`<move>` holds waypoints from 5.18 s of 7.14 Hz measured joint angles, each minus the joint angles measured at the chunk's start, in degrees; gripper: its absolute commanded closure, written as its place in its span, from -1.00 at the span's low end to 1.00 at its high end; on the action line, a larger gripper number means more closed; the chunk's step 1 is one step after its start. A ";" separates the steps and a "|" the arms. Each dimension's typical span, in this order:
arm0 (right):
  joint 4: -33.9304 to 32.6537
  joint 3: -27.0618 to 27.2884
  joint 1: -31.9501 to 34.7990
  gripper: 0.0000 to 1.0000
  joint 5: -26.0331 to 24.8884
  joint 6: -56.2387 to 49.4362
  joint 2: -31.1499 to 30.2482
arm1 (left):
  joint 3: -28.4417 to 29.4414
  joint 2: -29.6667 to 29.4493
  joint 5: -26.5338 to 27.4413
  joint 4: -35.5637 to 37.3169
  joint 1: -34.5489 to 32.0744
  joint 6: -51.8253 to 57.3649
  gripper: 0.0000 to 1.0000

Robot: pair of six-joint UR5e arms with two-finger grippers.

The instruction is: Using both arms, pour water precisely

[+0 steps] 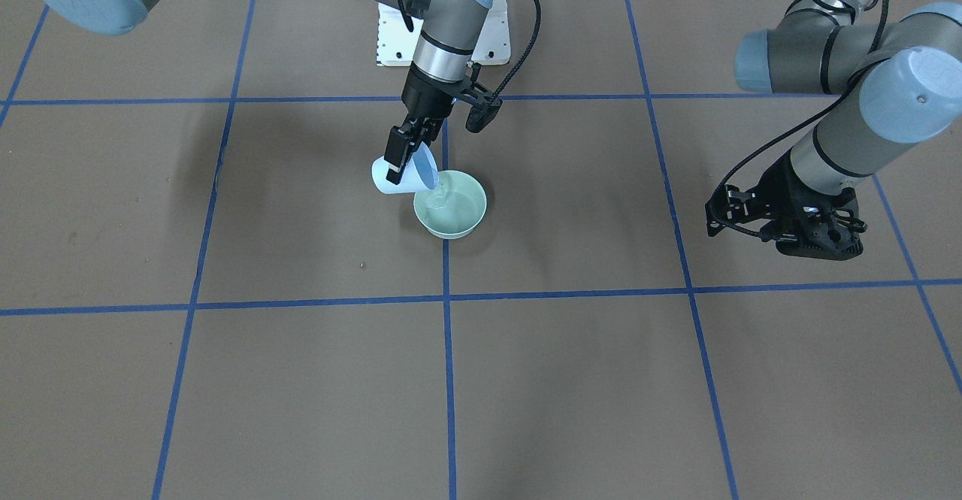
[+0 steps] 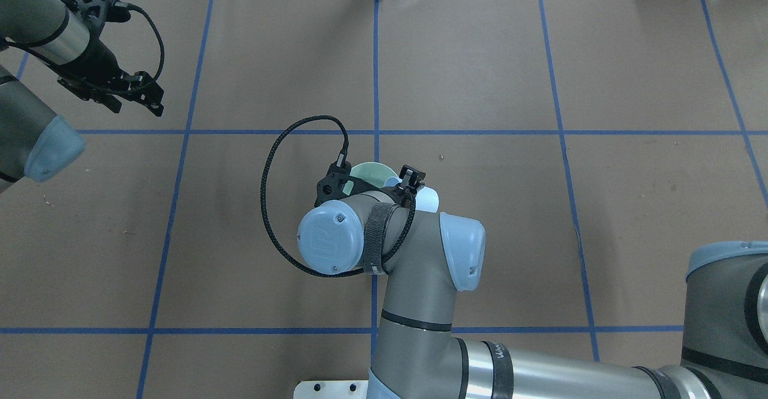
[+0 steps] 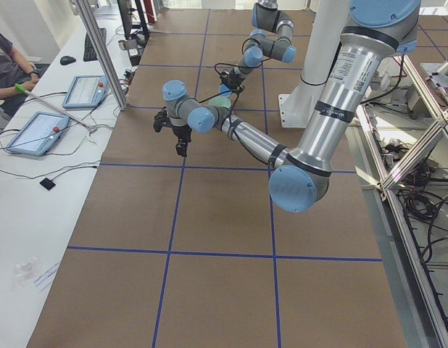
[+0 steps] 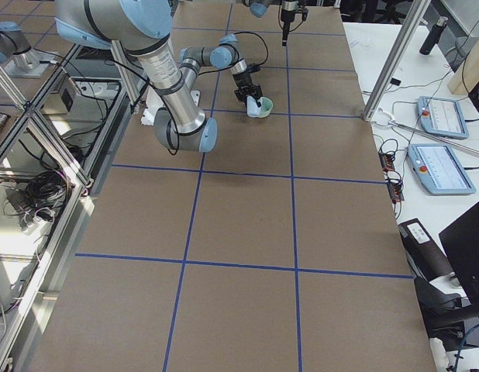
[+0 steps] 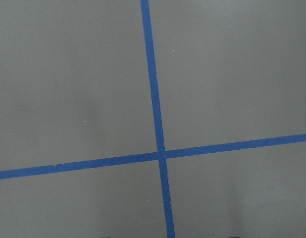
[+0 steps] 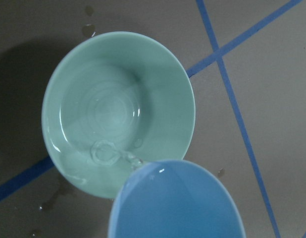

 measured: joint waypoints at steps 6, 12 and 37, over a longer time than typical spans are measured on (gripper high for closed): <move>-4.23 -2.84 0.74 1.00 -0.04 -5.52 3.80 | -0.08 0.07 0.00 0.00 0.00 0.00 -0.69; -4.60 -3.14 1.32 1.00 0.05 -9.35 4.19 | -0.34 0.13 0.00 0.00 0.00 -0.08 -0.69; 100.58 1.95 29.57 1.00 19.36 33.81 -62.86 | -3.96 0.11 0.08 0.71 0.18 -1.05 -0.71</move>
